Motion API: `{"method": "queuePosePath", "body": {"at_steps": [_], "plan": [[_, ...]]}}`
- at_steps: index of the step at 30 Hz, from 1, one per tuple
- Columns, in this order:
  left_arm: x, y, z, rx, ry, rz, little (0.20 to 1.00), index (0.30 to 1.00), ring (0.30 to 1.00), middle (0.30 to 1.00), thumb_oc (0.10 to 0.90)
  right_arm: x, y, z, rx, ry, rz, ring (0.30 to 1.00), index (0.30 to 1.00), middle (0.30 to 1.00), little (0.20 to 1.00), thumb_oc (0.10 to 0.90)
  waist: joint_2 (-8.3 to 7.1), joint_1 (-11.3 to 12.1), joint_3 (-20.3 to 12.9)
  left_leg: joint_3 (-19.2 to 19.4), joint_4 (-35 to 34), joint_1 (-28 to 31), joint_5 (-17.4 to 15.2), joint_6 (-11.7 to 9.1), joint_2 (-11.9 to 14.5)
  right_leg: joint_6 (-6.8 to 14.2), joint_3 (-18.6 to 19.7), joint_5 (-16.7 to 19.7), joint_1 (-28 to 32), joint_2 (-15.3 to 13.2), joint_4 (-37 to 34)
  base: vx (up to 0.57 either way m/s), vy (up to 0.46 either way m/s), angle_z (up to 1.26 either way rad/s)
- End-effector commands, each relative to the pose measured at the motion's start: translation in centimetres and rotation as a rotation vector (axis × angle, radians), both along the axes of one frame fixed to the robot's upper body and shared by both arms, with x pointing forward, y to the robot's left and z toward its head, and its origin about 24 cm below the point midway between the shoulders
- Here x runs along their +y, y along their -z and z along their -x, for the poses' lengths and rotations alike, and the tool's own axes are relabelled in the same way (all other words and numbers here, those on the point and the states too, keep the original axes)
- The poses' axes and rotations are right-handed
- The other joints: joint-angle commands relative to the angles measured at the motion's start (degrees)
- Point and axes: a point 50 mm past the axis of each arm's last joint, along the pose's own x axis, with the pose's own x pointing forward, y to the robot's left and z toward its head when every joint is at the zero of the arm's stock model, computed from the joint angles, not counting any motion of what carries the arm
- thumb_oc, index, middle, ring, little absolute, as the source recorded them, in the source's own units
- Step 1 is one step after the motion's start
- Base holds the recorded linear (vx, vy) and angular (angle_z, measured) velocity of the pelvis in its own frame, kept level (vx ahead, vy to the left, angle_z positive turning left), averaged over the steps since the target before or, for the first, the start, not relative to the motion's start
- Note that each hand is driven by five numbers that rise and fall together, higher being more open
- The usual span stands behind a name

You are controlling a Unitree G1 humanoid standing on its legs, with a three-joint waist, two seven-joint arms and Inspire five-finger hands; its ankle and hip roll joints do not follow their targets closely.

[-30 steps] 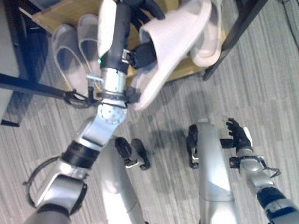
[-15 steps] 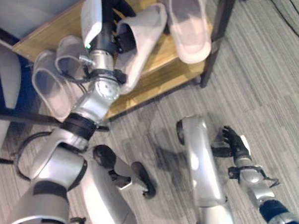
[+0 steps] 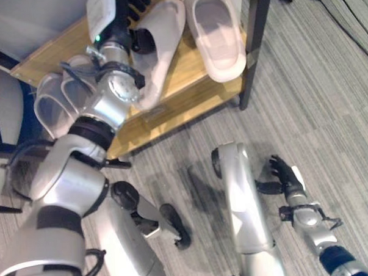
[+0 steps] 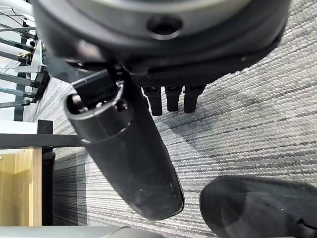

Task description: Arrange the slippers neatly on the shoe rack.

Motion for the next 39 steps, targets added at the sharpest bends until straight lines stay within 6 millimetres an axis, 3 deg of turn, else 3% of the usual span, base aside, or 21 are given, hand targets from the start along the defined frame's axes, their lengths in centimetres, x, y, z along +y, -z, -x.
{"method": "queuePosePath", "body": {"at_steps": [1, 9, 30, 39], "plan": [[-3.2, -8.2, 2.2, -0.263, 0.099, 0.021, 0.900, 0.900, 0.900, 0.900, 0.800, 1.0, -2.5, -1.3, -0.135, -0.059, -0.043, 0.900, 0.900, 0.900, 0.900, 0.800, 0.36, -0.6, -1.7, -6.3, -6.7, 1.9, 1.1, -2.7, -2.4, -1.9, 1.3, -2.6, 5.0, -6.8, 0.5, -0.01, -0.037, 0.04], [-3.9, -7.8, 3.4, -0.325, 0.201, 0.047, 0.900, 0.900, 0.900, 0.900, 0.800, 1.1, -2.5, -1.3, -0.132, -0.059, -0.037, 0.900, 0.900, 0.900, 0.900, 0.800, -0.28, 0.8, -1.7, -5.9, -6.2, 1.9, 0.6, -3.5, -3.3, -2.2, 1.3, -2.9, 5.0, -7.5, 1.7, 0.00, -0.027, 0.06], [-1.7, -5.1, 5.7, -0.364, 0.238, -0.055, 0.900, 0.900, 0.900, 0.900, 0.800, 1.5, -3.1, -1.6, -0.149, -0.083, 0.016, 0.900, 0.900, 0.900, 0.900, 0.800, -0.10, 3.4, -1.7, -5.8, -5.7, 1.9, 0.1, -4.9, -4.7, -3.3, 1.1, -3.2, 5.0, -8.5, 3.7, 0.00, -0.013, 0.04], [-1.1, -4.1, 8.4, -0.435, 0.369, 0.016, 0.900, 0.900, 0.900, 0.900, 0.800, 1.7, -2.8, -1.4, -0.138, -0.086, 0.030, 0.900, 0.900, 0.900, 0.900, 0.800, 0.33, 4.4, -1.7, -6.1, -5.3, 1.9, 0.0, -5.1, -5.0, -3.6, 0.6, -3.2, 5.0, -9.0, 4.1, 0.00, 0.000, 0.01]]}}
